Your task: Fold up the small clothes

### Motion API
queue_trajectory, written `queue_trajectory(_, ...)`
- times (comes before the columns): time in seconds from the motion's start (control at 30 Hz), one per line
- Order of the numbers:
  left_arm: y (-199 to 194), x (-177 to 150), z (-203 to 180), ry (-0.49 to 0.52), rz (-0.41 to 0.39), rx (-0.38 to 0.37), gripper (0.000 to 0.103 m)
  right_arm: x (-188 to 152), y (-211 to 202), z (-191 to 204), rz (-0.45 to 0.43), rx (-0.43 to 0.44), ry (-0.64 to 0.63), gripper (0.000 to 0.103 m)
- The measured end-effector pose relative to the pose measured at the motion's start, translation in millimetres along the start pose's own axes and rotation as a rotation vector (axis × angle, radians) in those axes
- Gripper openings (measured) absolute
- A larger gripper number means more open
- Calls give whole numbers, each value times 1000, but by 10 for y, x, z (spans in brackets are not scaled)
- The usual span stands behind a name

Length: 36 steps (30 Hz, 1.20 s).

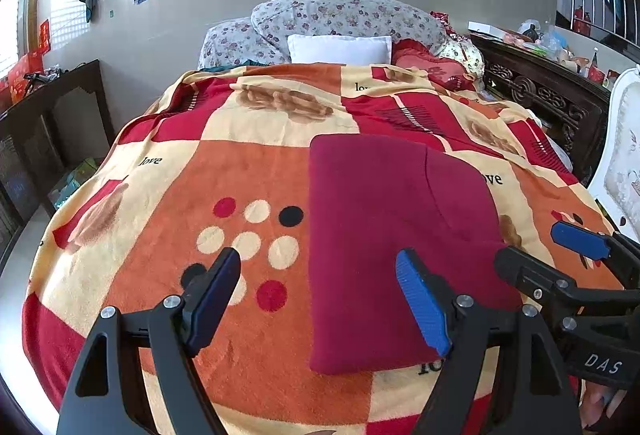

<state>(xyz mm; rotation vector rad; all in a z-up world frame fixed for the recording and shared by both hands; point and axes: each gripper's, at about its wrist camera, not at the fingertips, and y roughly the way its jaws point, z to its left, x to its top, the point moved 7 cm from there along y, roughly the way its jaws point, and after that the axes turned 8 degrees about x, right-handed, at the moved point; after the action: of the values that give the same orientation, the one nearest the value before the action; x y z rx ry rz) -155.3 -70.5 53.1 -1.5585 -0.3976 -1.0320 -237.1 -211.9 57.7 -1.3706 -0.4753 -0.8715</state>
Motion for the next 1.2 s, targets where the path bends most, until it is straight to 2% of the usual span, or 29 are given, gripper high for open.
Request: queue_trajectory(1.2, 133, -41, -97, 14, 33, 4, 79, -71, 149, -89, 44, 1, 15, 90)
